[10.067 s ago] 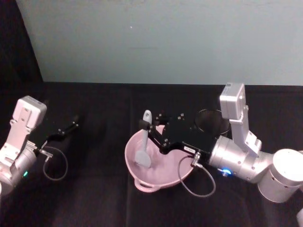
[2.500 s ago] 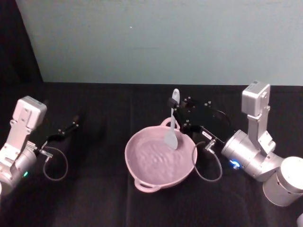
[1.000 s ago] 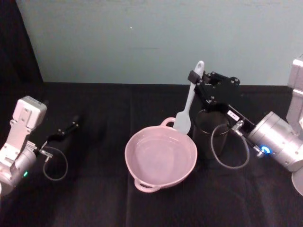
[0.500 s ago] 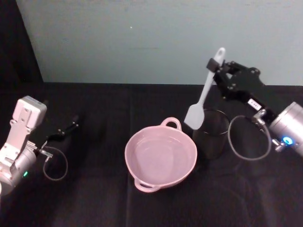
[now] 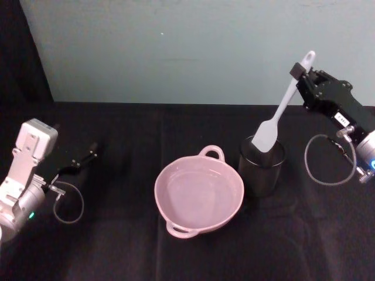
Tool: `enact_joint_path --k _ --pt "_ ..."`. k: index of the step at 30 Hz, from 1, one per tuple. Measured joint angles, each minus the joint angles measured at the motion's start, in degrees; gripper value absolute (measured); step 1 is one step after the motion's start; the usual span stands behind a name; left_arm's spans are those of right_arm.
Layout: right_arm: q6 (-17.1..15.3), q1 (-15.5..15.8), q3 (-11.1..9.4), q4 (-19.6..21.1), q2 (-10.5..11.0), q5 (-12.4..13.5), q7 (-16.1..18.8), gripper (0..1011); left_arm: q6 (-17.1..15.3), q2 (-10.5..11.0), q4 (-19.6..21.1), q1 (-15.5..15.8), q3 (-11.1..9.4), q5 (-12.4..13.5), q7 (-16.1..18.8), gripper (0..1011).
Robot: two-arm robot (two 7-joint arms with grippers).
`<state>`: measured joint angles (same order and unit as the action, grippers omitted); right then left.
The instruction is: Use the one hand to pick up the spoon and stir the clear water in the bowl.
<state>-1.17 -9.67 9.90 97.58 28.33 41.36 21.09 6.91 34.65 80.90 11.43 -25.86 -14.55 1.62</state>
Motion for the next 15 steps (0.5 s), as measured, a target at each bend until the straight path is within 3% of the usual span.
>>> enact_joint_path --k 15 --pt "-0.32 -2.32 1.01 -7.38 -1.44 3.42 0.65 119 0.00 0.00 0.00 0.00 0.00 0.00 0.00 1005"
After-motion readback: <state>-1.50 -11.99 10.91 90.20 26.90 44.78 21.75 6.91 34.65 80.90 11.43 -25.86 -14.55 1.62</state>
